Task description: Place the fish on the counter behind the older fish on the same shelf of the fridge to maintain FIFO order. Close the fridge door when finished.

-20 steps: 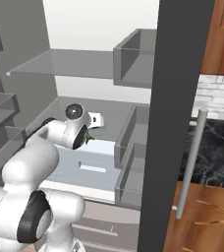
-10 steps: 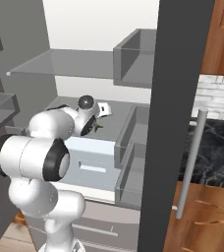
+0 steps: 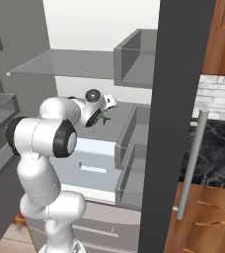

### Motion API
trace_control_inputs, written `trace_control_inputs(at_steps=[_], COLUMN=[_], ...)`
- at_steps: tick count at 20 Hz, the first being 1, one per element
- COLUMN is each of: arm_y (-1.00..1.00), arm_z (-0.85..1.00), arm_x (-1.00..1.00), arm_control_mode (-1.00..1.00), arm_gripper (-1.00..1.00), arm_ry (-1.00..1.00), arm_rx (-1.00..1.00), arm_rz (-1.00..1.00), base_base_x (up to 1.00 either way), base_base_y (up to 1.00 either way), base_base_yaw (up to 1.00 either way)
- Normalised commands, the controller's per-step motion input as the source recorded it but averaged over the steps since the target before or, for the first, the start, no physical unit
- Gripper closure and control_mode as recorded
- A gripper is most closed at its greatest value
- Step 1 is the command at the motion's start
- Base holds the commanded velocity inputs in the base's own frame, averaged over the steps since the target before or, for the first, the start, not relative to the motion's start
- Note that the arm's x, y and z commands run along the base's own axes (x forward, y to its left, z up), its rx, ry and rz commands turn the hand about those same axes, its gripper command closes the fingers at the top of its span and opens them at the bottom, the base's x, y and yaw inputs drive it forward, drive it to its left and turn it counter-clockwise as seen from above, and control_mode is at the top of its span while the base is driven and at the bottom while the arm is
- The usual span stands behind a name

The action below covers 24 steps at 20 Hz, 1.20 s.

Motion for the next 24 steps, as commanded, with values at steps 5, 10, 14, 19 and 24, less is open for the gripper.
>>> trace_control_inputs(at_steps=[5,10,14,19,24], arm_y=[-0.19,-0.13,0.0,0.01,0.0], arm_z=[-0.14,0.0,0.0,-0.13,-0.18], arm_x=[0.44,0.06,0.56,0.42,0.22], arm_control_mode=[-1.0,-1.0,-1.0,-1.0,-1.0], arm_gripper=[1.0,1.0,1.0,1.0,1.0], arm_ry=[-0.02,-0.07,-0.06,-0.04,-0.09], arm_rx=[-0.04,-0.08,-0.05,-0.06,-0.05], arm_rz=[0.13,0.19,0.27,0.21,0.03], base_base_x=[0.0,0.0,0.0,0.0,0.0], base_base_y=[0.0,0.0,0.0,0.0,0.0], base_base_yaw=[0.0,0.0,0.0,0.0,0.0])
